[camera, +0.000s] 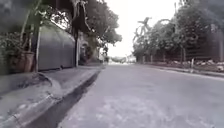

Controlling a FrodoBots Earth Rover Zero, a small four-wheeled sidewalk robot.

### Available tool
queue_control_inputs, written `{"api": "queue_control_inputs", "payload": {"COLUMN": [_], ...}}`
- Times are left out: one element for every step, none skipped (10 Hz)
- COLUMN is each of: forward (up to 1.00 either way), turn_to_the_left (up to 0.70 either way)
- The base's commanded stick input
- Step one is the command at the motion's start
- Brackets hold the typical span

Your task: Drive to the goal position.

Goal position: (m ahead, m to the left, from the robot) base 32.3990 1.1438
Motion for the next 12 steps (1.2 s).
{"api": "queue_control_inputs", "payload": {"forward": [1.0, 1.0, 1.0, 1.0, 1.0, 1.0, 1.0, 1.0, 1.0, 1.0, 1.0, 1.0], "turn_to_the_left": [0.0, 0.0, 0.0, 0.0, 0.0, 0.0, 0.0, 0.0, 0.0, 0.0, 0.0, 0.0]}}
